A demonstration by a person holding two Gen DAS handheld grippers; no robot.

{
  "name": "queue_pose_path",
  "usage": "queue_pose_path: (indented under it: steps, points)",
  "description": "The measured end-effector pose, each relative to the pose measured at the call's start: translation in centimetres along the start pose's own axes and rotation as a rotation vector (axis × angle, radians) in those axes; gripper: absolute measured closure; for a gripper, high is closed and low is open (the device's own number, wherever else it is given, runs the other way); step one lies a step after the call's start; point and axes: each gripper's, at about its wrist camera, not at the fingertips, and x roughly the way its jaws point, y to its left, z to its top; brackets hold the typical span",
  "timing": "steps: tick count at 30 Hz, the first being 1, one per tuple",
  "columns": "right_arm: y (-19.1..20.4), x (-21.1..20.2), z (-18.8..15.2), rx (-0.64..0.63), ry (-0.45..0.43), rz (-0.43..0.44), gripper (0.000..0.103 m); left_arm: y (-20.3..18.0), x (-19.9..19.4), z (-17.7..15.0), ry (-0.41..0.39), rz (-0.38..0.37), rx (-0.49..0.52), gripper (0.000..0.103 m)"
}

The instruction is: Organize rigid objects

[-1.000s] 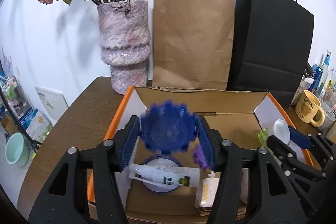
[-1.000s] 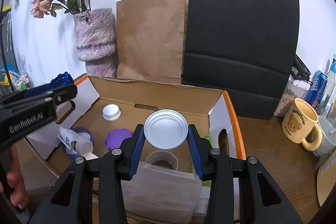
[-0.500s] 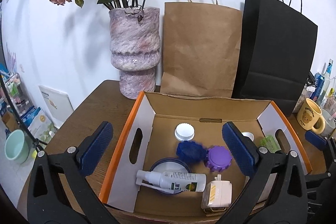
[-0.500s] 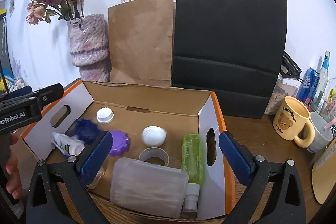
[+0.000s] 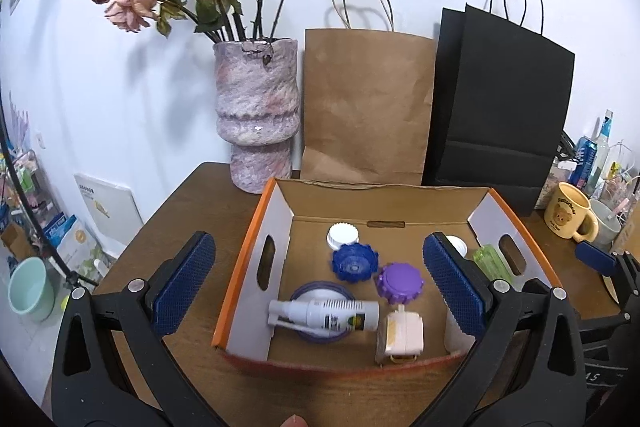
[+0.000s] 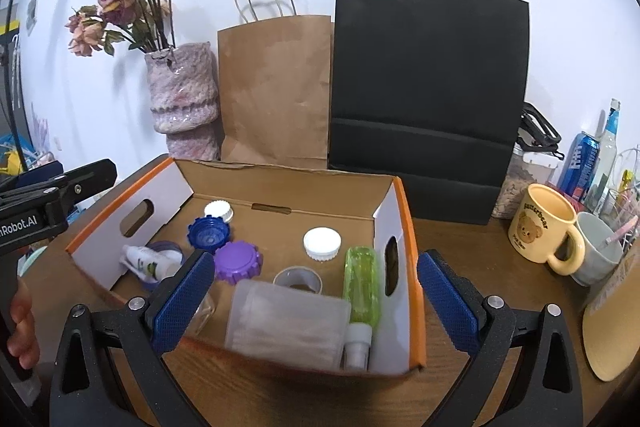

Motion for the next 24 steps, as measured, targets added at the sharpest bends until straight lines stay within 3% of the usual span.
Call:
queue_pose_path:
  steps: [24]
  points:
    - [1.6,-13.1,-5.1,0.014,-0.039,0.007,0.0,0.9,-11.8,-6.1,0.0,-0.023,0.032,0.0]
